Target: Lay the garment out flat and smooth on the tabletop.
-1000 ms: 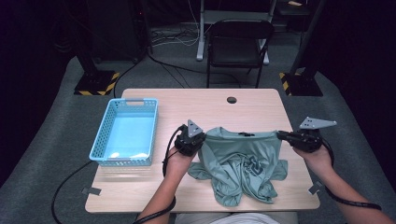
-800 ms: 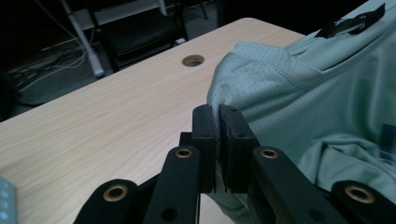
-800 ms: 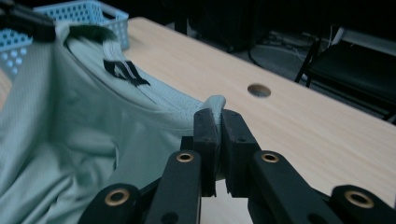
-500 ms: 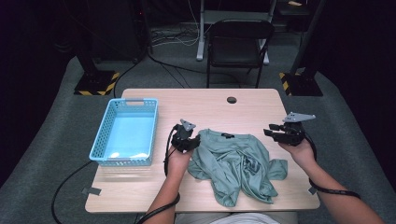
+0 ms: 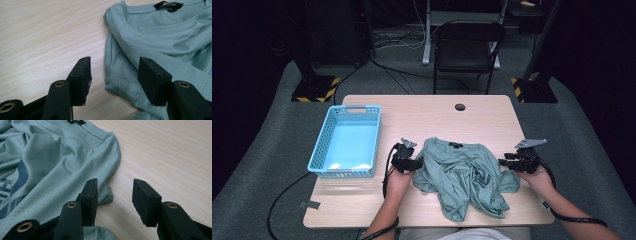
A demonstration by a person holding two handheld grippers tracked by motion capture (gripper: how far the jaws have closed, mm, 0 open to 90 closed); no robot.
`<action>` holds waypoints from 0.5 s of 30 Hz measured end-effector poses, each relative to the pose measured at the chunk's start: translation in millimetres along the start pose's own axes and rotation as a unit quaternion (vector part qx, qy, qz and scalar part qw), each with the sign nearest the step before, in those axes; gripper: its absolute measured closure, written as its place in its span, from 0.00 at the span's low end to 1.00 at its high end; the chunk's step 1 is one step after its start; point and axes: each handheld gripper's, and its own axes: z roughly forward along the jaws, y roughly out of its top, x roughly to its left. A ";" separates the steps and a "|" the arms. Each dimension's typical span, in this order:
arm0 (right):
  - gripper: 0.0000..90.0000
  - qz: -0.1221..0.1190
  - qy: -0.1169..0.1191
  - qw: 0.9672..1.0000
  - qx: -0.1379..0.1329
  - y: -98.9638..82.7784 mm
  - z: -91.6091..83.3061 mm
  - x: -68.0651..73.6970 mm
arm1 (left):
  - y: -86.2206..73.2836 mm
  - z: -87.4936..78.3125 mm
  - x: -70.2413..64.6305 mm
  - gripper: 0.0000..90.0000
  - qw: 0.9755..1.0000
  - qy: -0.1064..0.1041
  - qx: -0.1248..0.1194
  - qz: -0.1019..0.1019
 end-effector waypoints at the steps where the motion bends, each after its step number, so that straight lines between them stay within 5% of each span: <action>1: 0.61 0.006 0.005 1.000 0.000 -2.0 2.3 -0.4 | -0.9 2.5 0.0 0.48 1.000 -0.005 0.002 0.001; 4: 0.61 0.024 0.024 0.999 0.004 -5.7 9.6 0.6 | -2.0 9.4 -1.9 0.48 1.000 -0.015 0.004 0.002; 7: 0.75 0.000 0.024 1.000 0.017 -7.7 17.0 6.9 | -2.8 15.0 -6.0 0.53 1.000 -0.016 0.008 0.020; 10: 0.89 -0.020 0.034 0.999 0.021 -7.4 18.2 11.2 | -5.1 18.5 -9.1 0.70 0.998 -0.016 0.016 0.050; 15: 0.92 -0.019 0.030 0.999 0.003 -3.7 9.0 7.9 | -6.0 15.0 -8.4 0.92 0.998 -0.012 0.010 0.062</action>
